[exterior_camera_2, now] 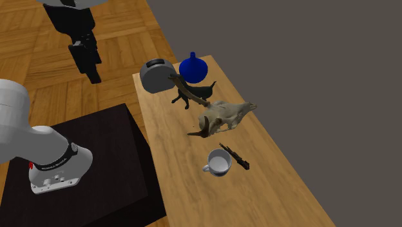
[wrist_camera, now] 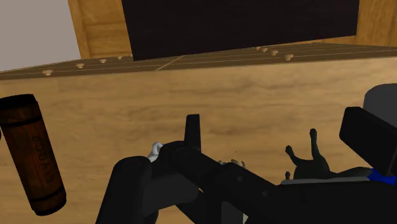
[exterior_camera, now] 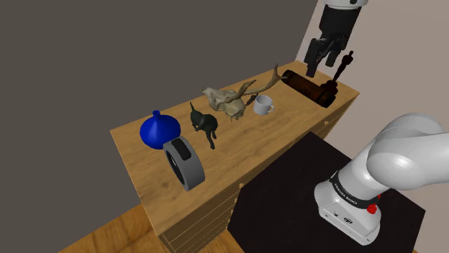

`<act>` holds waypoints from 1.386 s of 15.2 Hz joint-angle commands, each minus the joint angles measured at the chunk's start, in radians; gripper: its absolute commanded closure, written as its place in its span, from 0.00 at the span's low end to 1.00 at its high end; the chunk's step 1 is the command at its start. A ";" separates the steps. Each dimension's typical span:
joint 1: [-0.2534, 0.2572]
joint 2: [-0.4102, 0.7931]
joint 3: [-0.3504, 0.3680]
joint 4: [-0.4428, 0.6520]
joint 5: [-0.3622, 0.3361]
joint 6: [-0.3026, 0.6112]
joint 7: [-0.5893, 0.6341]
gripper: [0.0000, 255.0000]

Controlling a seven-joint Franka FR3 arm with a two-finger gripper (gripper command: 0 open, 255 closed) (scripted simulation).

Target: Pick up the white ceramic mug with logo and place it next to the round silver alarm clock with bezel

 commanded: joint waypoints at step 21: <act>-0.058 0.662 -0.161 0.029 -0.075 0.610 -0.155 0.00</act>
